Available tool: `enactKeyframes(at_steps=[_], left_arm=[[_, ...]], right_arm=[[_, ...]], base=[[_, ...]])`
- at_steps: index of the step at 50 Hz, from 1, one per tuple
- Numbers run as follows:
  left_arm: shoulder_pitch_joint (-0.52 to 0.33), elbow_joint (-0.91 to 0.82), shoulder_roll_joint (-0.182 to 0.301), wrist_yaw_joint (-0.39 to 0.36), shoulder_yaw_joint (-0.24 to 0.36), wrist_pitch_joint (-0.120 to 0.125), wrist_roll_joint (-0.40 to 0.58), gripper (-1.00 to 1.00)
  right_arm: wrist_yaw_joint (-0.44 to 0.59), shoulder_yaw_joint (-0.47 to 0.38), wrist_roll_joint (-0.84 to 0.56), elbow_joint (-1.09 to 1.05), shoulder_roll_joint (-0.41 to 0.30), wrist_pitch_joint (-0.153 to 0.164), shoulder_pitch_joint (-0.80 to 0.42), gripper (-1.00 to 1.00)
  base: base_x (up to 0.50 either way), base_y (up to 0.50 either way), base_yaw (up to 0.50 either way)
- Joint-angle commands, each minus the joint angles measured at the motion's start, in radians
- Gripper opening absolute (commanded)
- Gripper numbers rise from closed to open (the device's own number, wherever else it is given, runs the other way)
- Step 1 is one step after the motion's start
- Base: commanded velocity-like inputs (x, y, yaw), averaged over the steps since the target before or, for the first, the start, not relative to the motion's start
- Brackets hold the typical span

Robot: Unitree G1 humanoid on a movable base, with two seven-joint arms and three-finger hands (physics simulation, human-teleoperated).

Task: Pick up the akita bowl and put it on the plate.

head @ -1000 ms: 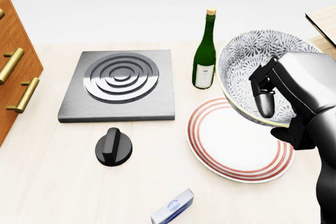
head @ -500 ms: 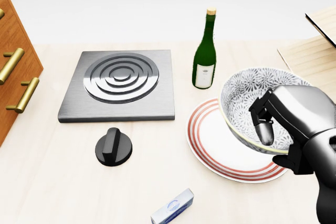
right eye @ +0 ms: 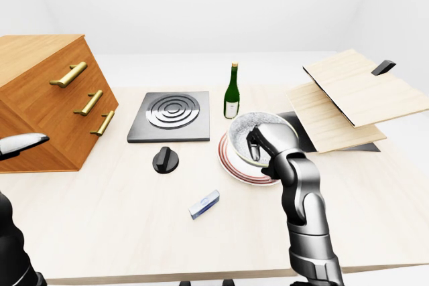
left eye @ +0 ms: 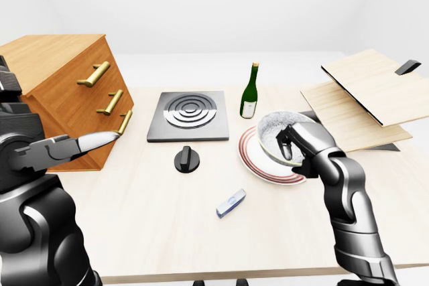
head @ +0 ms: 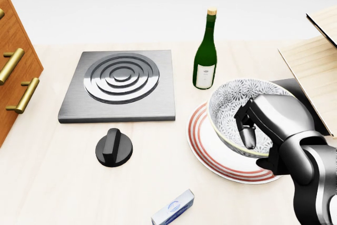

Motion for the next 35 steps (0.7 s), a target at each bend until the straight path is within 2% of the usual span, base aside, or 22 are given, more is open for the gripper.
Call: enactKeyframes(at_steps=[1, 6, 7, 8, 9, 13, 18, 22, 25, 26, 30, 31, 35], left_arm=[[-0.005, -0.016, 0.000, 0.003, 0.005, 0.000, -0.005, 1.00], [0.012, 0.003, -0.006, -0.008, -0.015, 0.000, 0.024, 1.00], [0.012, 0.007, -0.010, -0.013, -0.016, 0.000, 0.026, 1.00], [0.009, 0.000, -0.009, -0.011, -0.015, 0.000, 0.026, 1.00], [0.003, -0.009, -0.008, -0.009, -0.014, 0.000, 0.024, 1.00], [0.007, 0.000, -0.012, -0.018, -0.017, 0.000, 0.033, 1.00], [0.006, -0.002, -0.019, -0.020, -0.027, 0.000, 0.045, 1.00], [0.005, -0.007, -0.022, -0.021, -0.028, 0.000, 0.047, 1.00], [0.002, -0.009, -0.021, -0.020, -0.025, 0.000, 0.043, 1.00], [0.003, -0.001, -0.022, -0.022, -0.026, 0.000, 0.046, 1.00], [0.008, -0.007, -0.024, -0.023, -0.032, 0.000, 0.050, 1.00], [0.008, -0.001, -0.026, -0.025, -0.033, 0.000, 0.051, 1.00], [0.009, 0.001, -0.027, -0.027, -0.033, 0.000, 0.053, 1.00]], right_arm=[[-0.054, 0.018, -0.016, 0.072, 0.002, 0.010, -0.068, -1.00], [-0.109, 0.023, 0.001, 0.108, 0.007, 0.018, -0.093, -1.00], [-0.084, 0.034, -0.010, 0.122, 0.001, 0.022, -0.084, -1.00], [-0.098, 0.033, -0.004, 0.130, 0.003, 0.018, -0.085, -1.00], [-0.086, 0.031, 0.005, 0.122, 0.007, 0.029, -0.089, -1.00], [-0.091, 0.037, 0.016, 0.128, 0.001, 0.039, -0.107, -1.00], [-0.133, 0.042, -0.028, 0.143, -0.020, -0.011, -0.137, -1.00], [-0.122, 0.039, -0.027, 0.150, -0.020, -0.027, -0.141, -1.00], [-0.129, 0.029, -0.037, 0.167, -0.016, 0.002, -0.155, -1.00], [-0.126, 0.033, -0.040, 0.176, -0.025, -0.007, -0.153, -1.00], [-0.129, 0.036, -0.071, 0.161, -0.020, 0.020, -0.130, -1.00], [-0.136, 0.034, -0.065, 0.164, -0.019, 0.013, -0.128, -1.00], [-0.128, 0.033, -0.057, 0.155, -0.014, 0.018, -0.128, -1.00]], base=[[0.00, 0.00, 0.00], [0.00, 0.00, 0.00], [0.00, 0.00, 0.00], [0.00, 0.00, 0.00], [0.00, 0.00, 0.00], [0.00, 0.00, 0.00], [0.00, 0.00, 0.00], [0.00, 0.00, 0.00], [0.00, 0.00, 0.00], [0.00, 0.00, 0.00], [0.00, 0.00, 0.00], [0.00, 0.00, 0.00], [0.00, 0.00, 0.00]])
